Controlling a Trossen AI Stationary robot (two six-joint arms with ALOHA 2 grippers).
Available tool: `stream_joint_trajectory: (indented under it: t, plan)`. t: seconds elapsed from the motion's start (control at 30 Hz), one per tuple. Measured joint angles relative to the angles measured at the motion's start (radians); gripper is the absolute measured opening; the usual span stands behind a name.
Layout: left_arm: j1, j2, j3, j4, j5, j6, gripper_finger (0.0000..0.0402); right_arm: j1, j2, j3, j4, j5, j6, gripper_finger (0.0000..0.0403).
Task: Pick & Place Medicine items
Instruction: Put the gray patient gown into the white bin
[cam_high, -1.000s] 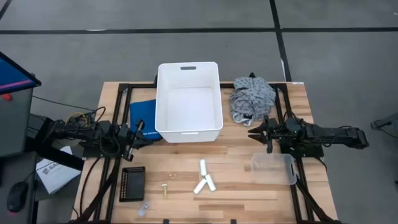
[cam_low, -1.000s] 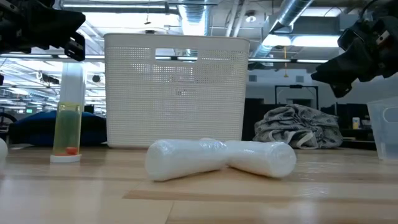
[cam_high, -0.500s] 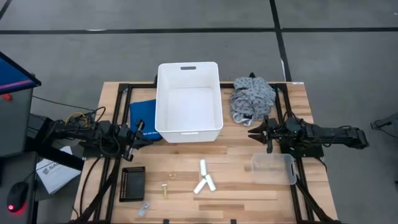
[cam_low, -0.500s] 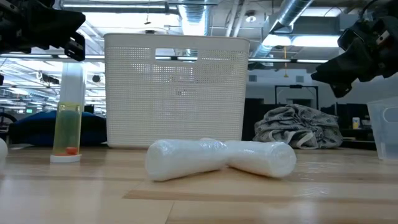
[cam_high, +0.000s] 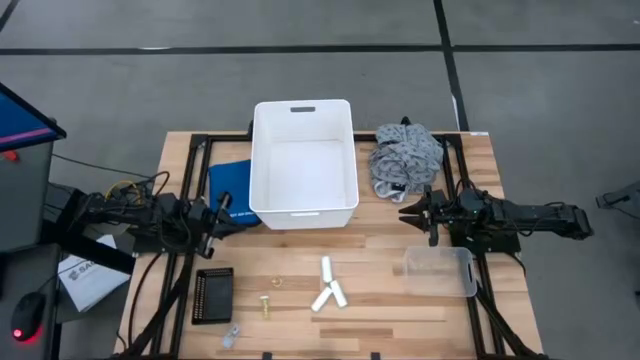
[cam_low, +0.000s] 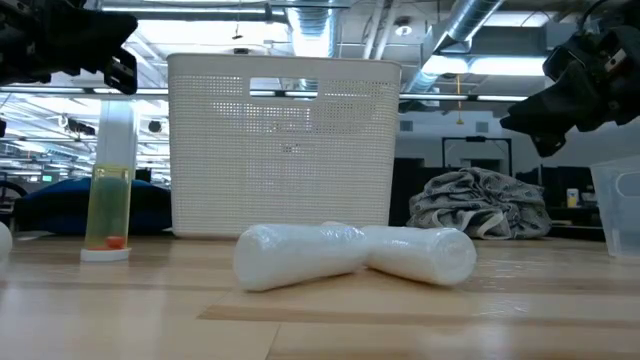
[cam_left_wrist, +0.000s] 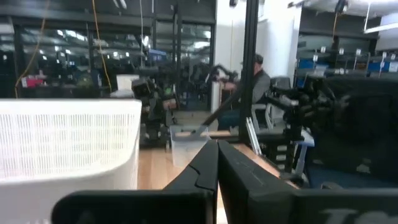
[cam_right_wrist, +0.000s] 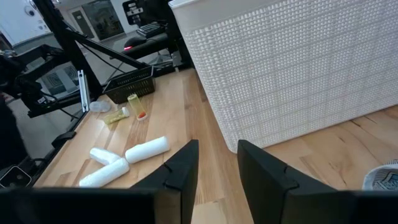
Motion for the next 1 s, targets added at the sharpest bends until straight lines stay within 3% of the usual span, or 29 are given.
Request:
stream_joint_trajectory:
  t: [0.1, 0.2, 0.3, 0.43, 0.6, 1.0]
  plan:
    - [-0.005, 0.000, 0.000, 0.055, 0.022, -0.161, 0.0002, 0.000, 0.000, 0.000, 0.000, 0.000, 0.000, 0.0109]
    - [-0.005, 0.000, 0.000, 0.136, 0.002, -0.454, 0.0002, 0.000, 0.000, 0.000, 0.000, 0.000, 0.000, 0.0109]
    - [-0.005, 0.000, 0.000, 0.208, -0.059, -0.699, 0.0002, 0.000, 0.000, 0.000, 0.000, 0.000, 0.000, 0.0109]
    - [-0.005, 0.000, 0.000, 0.325, -0.160, -0.855, 0.0002, 0.000, 0.000, 0.000, 0.000, 0.000, 0.000, 0.0109]
    - [-0.005, 0.000, 0.000, 0.442, -0.205, -0.859, 0.0002, 0.000, 0.000, 0.000, 0.000, 0.000, 0.000, 0.0109]
    - [-0.005, 0.000, 0.000, 0.473, -0.464, -0.800, 0.0002, 0.000, 0.000, 0.000, 0.004, 0.006, -0.019, 0.0109]
